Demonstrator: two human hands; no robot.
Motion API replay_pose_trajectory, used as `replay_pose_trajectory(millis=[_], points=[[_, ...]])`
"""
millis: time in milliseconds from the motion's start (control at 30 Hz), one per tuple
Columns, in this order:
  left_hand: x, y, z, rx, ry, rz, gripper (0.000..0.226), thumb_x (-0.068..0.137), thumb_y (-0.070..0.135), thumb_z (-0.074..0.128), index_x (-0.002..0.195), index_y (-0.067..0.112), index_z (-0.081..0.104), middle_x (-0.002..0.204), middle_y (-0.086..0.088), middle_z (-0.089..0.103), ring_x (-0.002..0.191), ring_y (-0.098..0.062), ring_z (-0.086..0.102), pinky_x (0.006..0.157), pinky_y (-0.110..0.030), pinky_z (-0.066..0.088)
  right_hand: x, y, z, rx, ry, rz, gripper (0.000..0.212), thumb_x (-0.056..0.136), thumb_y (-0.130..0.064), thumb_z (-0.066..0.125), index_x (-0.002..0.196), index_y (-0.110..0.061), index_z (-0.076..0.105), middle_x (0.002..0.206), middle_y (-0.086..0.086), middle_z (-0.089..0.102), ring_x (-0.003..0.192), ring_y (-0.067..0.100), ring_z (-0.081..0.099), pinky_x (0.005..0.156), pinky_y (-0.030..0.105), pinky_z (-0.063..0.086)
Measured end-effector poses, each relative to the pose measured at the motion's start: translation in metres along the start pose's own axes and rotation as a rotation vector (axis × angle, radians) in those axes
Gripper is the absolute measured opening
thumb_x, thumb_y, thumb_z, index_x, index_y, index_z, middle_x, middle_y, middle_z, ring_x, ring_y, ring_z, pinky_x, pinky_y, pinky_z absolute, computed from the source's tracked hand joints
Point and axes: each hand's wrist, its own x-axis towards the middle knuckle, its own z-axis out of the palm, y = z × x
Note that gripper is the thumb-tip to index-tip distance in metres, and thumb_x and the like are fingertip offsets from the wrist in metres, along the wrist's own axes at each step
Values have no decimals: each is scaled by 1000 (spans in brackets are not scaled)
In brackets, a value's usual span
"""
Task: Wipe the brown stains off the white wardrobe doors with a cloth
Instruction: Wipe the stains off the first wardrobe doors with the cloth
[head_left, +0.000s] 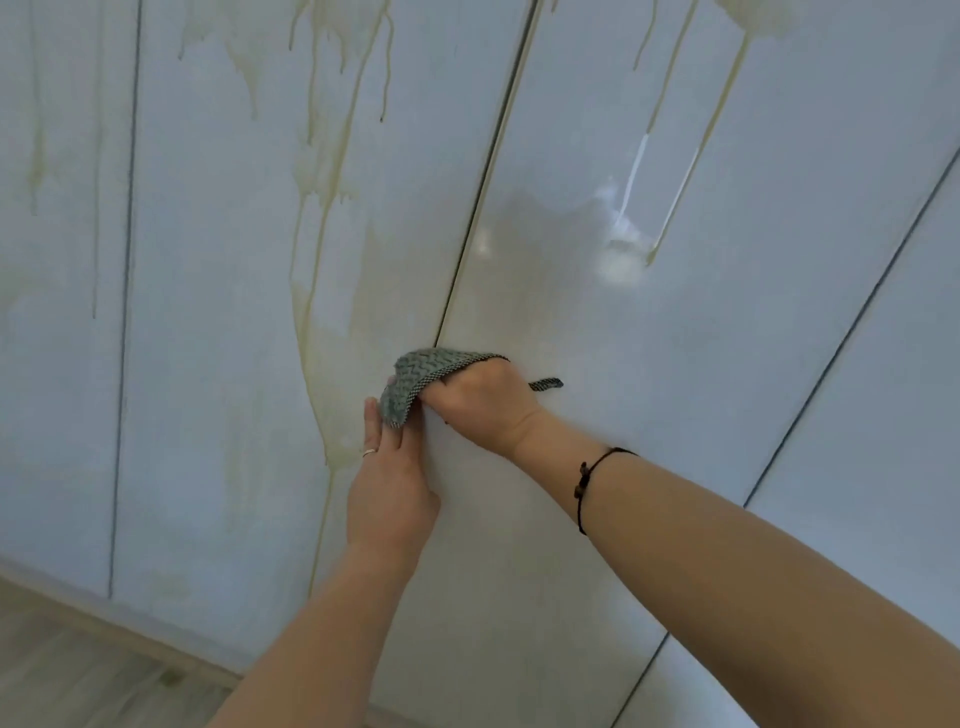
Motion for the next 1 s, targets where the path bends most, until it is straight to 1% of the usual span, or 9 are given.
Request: replay_pose_trajectory(millis=[133,233,300,333,400,567,700,767,1000], points=[[-7,4,-11,16,-13,30,111,74,-8,52,159,24,-11,162,14,-28,153,-19,-13,68,-23,52,41,63,-37,-107,13,28,11,80,-25,80,75,-18,72,52,-1,58,41,22,54,39,23,35],[-5,13,-31,31,53,4,93,74,-9,51,159,15,21,168,-1,11,152,-28,19,90,-34,53,79,115,-65,-222,93,212,18,79,-23,80,71,-16,66,48,-1,52,37,22,47,43,21,23],[7,23,-48,16,186,18,61,66,-11,53,124,7,64,131,-11,63,116,-36,61,68,-39,53,93,137,-79,-230,132,335,20,78,-19,81,72,-13,63,48,-1,51,36,23,44,44,20,22],[15,27,-57,-5,262,47,45,61,-11,53,99,8,68,100,-9,67,91,-36,64,57,-37,47,97,139,-81,-226,142,391,20,77,-17,81,72,-12,62,48,-1,50,37,22,42,44,20,21],[30,31,-71,-105,363,118,39,56,-14,52,86,6,68,81,-10,63,76,-37,61,57,-40,48,98,130,-78,-198,169,437,16,80,-14,78,73,-10,64,49,0,52,38,21,45,41,21,25],[46,53,-85,-195,433,241,60,60,-21,52,116,-1,66,113,-13,67,110,-33,61,88,-42,54,56,59,-32,-57,177,146,6,91,-20,69,92,-18,75,63,1,65,50,22,60,42,29,45],[48,51,-77,-159,291,114,62,75,-12,48,135,3,53,143,-10,52,144,-27,36,108,-44,43,33,20,-18,-61,182,248,28,101,-17,52,81,-22,71,58,-1,61,46,20,57,40,28,41],[47,51,-74,-150,252,88,65,80,-9,47,144,4,45,152,-9,43,147,-24,31,111,-43,40,34,14,-20,-100,209,307,34,102,-17,46,76,-21,69,52,-1,57,42,20,54,38,27,38],[70,64,-71,-173,360,244,74,77,-11,40,149,8,40,159,-4,35,153,-21,18,112,-40,42,35,52,-39,-171,157,246,7,89,-19,71,95,-20,75,53,1,58,42,25,55,37,28,33]])
